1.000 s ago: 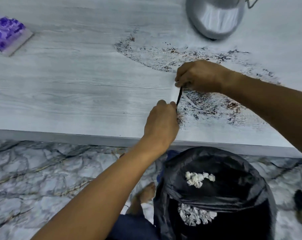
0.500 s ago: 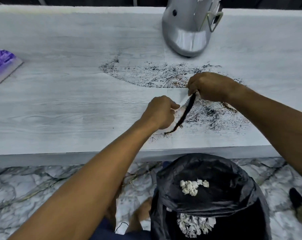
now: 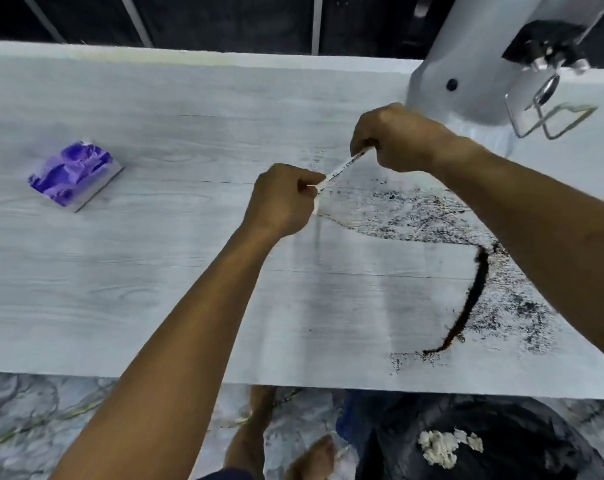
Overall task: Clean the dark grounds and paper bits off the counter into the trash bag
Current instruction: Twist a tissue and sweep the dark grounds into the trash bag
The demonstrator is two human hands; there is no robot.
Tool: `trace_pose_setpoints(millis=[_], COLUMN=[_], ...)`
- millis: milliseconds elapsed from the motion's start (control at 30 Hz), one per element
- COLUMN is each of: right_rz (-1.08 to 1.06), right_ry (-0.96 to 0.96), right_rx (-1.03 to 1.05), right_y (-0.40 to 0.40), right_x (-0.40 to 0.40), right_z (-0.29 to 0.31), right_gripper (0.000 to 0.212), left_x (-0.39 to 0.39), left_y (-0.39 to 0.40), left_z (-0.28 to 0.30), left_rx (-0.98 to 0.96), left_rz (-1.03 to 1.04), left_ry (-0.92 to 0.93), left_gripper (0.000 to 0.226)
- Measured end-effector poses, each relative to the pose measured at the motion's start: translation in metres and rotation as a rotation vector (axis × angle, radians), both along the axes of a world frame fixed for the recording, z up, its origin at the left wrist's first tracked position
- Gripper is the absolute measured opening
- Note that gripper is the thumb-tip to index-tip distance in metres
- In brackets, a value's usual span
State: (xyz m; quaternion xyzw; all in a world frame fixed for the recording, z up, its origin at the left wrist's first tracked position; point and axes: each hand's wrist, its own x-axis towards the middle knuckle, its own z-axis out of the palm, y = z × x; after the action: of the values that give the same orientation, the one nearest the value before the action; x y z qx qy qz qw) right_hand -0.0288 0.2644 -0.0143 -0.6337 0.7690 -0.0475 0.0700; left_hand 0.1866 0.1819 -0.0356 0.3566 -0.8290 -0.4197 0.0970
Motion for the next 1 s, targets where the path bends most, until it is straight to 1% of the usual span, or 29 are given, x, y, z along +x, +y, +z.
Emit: trace_pose_setpoints(millis=[133,267,333,400,500,667,733,800,900,1000], right_rz=[-0.001,-0.045,-0.074,-0.086,-0.083,-0.045,0.006,0.044,0.058,0.086], right_ry=[-0.046,-0.108,-0.125,-0.125,-0.132,-0.08,-0.067,-0.054,-0.059,-0.051], right_rx=[0.044,0.205,0.284,0.319,0.296,0.143,0.103,0.06,0.015,-0.008], right_y=[-0.09,-0.158,-0.184,-0.203,-0.217,-0.206,-0.194,-0.181,-0.162,-0.14], right_x=[0.018,0.033,0.034,0.034,0.033,0.027,0.026,0.024,0.018,0.013], right_z=[-0.008,-0.014,-0.016,-0.017,-0.019,-0.037,-0.045,-0.051,-0.056,-0.058], right_gripper=[0.044,0.039,0.04,0.04,0.037,0.039,0.028,0.01,0.014,0.008], left_x=[0.018,0.024,0.023,0.018,0.013,0.009,0.007,0.006,0.005,0.002], left_y=[-0.079,-0.137,-0.154,-0.163,-0.168,-0.155,-0.149,-0.144,-0.131,-0.103], left_z=[-0.004,-0.012,-0.017,-0.025,-0.036,-0.044,-0.049,-0.051,-0.049,-0.049], left_rx=[0.085,0.271,0.282,0.234,0.082,-0.138,-0.229,-0.268,-0.264,-0.275], left_rz=[0.094,0.231,0.259,0.258,0.251,0.212,0.195,0.169,0.113,0.085], left_ry=[-0.007,-0.071,-0.107,-0.115,-0.116,-0.112,-0.14,-0.164,-0.163,-0.175], left_gripper=[0.025,0.017,0.017,0.021,0.027,0.036,0.036,0.035,0.028,0.03])
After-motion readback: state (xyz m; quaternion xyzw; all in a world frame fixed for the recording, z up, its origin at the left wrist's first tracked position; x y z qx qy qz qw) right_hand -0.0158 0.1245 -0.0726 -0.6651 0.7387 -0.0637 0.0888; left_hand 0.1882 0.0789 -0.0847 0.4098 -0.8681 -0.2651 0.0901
